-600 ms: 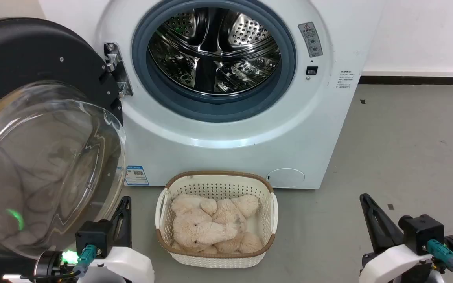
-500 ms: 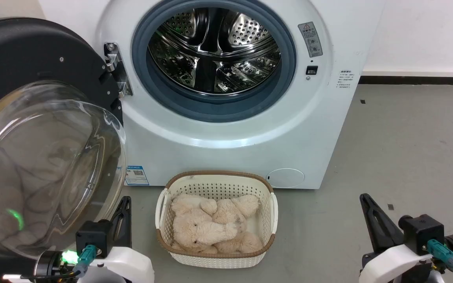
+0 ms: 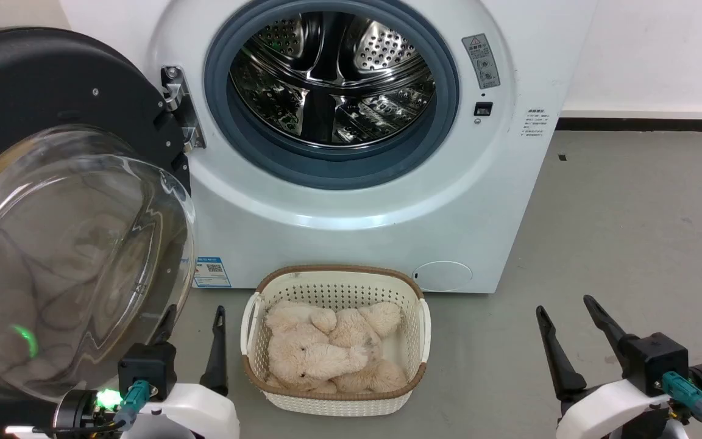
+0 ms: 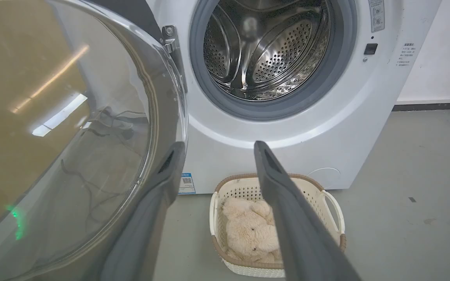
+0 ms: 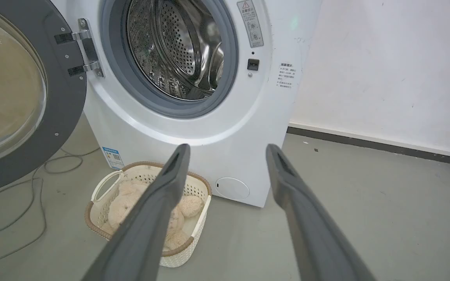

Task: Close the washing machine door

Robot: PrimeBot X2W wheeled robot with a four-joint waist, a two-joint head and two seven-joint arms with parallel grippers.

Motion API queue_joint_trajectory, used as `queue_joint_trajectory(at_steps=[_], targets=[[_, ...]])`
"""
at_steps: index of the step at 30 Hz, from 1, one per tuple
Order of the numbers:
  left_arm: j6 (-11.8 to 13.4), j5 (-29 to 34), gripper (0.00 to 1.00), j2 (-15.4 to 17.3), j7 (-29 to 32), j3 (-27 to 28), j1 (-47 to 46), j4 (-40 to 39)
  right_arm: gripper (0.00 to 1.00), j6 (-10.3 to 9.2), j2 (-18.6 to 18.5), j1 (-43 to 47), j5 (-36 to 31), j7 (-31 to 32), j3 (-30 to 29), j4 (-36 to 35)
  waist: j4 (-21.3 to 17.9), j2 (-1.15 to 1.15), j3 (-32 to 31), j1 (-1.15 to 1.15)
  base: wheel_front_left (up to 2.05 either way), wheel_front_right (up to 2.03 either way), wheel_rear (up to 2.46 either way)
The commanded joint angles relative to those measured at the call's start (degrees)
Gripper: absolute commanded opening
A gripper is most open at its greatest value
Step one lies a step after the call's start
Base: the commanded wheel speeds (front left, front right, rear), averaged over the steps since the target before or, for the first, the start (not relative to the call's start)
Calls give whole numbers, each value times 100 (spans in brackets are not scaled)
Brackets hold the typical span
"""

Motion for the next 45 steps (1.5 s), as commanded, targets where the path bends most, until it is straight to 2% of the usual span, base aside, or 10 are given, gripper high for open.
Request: queue_joint_trajectory(at_steps=[1,23,45], targets=[[2,-22,100,0,-53,-2,9,-1,100,0,0,13,28,-48,-7,-11,0,0,2,0,0,0,0],[-7,-133,100,-1,-316,-1,45,-19,100,1,3,99,156,-311,19,-125,153,0,-1,0,0,0,0],[-40,-182,100,-2,-579,43,110,-44,100,2,5,215,302,-574,109,-141,904,0,-62,0,0,0,0]])
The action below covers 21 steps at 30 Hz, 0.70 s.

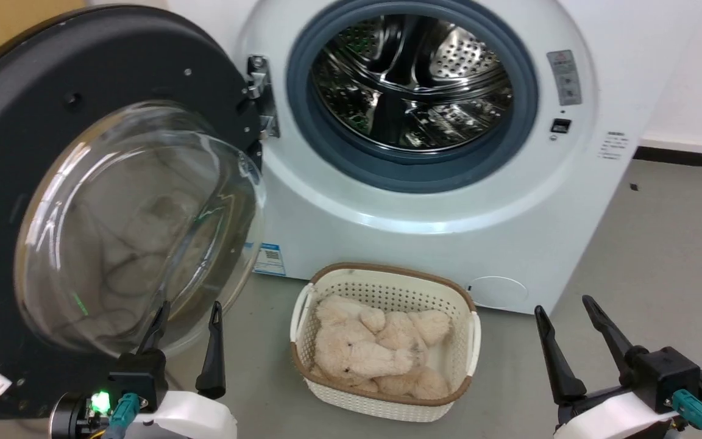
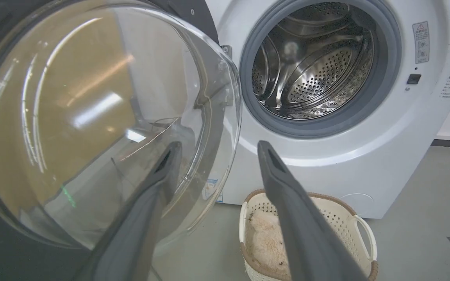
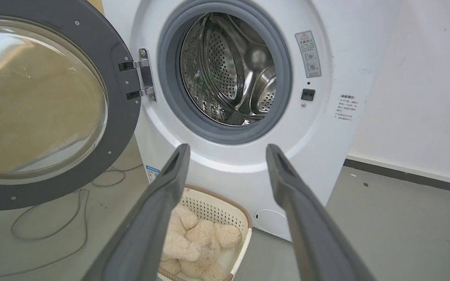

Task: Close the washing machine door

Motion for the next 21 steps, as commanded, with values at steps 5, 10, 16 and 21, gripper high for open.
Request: queue_joint_trajectory(at_steps=[5,10,16,21], targets=[[-28,-38,100,-3,-124,30,70,-40,100,2,5,86,96,-121,32,-54,319,0,-18,0,0,0,0],[0,-52,100,-3,-184,41,87,-70,100,2,6,101,140,-181,88,-66,540,0,-17,0,0,0,0],[80,-108,100,-3,-256,92,142,-178,100,2,7,-8,152,-252,263,-31,721,0,36,0,0,0,0],[155,-157,100,-3,-315,127,210,-270,100,3,7,-107,167,-312,399,27,864,0,71,0,0,0,0]])
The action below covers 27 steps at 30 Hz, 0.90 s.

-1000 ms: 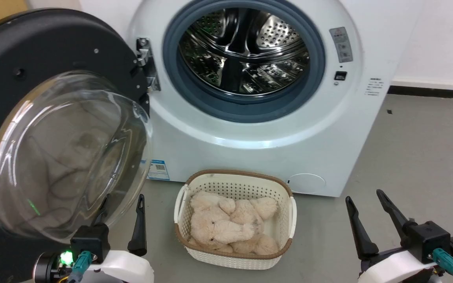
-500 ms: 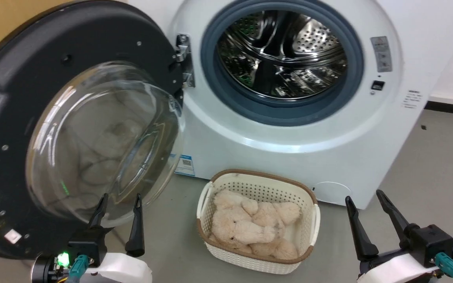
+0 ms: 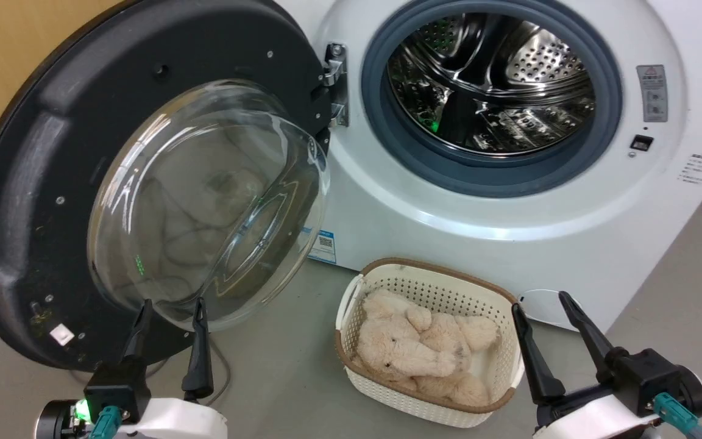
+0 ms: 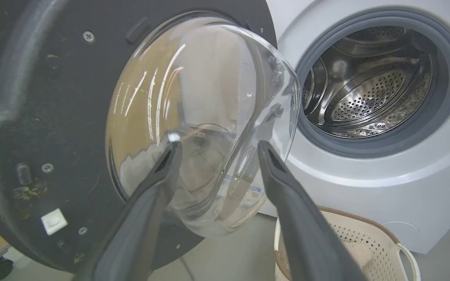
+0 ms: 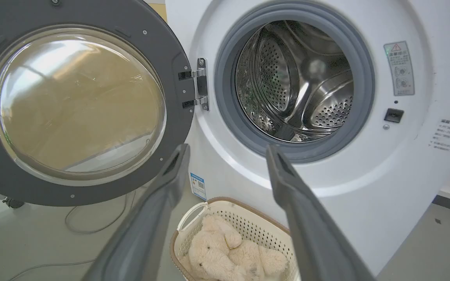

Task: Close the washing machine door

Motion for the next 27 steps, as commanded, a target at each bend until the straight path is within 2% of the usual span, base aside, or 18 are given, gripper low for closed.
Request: queue_joint_trajectory(at_steps=[1,27], targets=[[47,-34,100,-3,-74,31,87,-50,100,3,7,-87,18,-71,55,21,58,0,19,0,0,0,0],[338,-219,100,-5,-385,133,352,-432,100,3,-63,-405,222,-382,546,207,740,0,124,0,0,0,0]])
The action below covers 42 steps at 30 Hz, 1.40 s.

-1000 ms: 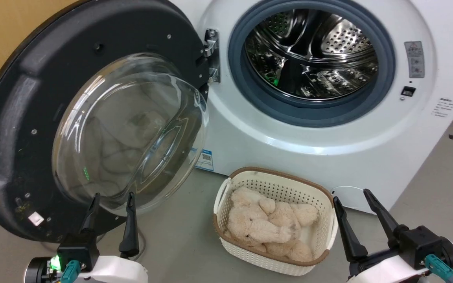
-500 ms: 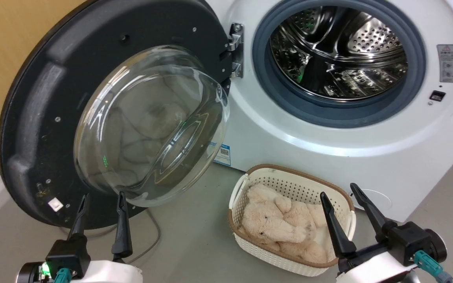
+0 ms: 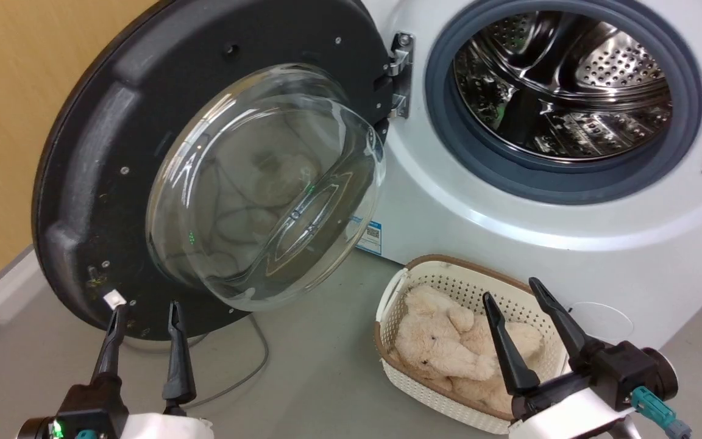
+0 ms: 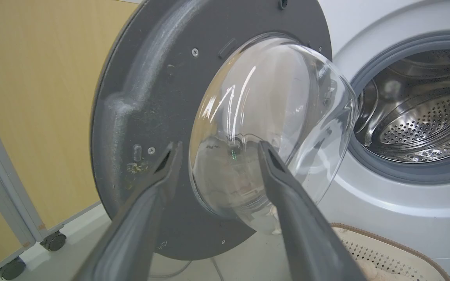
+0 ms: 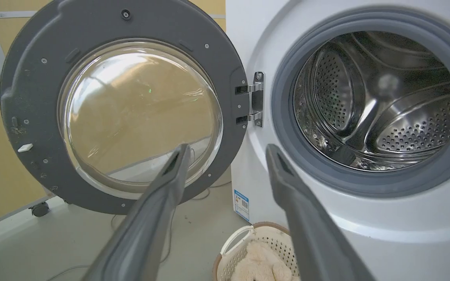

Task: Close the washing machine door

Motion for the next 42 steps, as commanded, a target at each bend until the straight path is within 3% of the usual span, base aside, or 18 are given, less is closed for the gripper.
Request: queue_joint_trajectory(at_steps=[1,28,41,42], targets=[[50,-52,100,-5,-71,15,95,-54,100,4,-42,-107,72,-67,51,17,57,0,6,0,0,0,0],[209,-224,100,-6,-394,138,299,-303,100,5,-98,-232,271,-390,410,141,735,0,62,0,0,0,0],[2,-250,100,-6,-401,100,242,-221,100,5,-91,-217,270,-396,389,135,756,0,76,0,0,0,0],[-4,-258,78,-6,-401,119,229,-253,100,5,-91,-214,267,-396,385,134,757,0,76,0,0,0,0]])
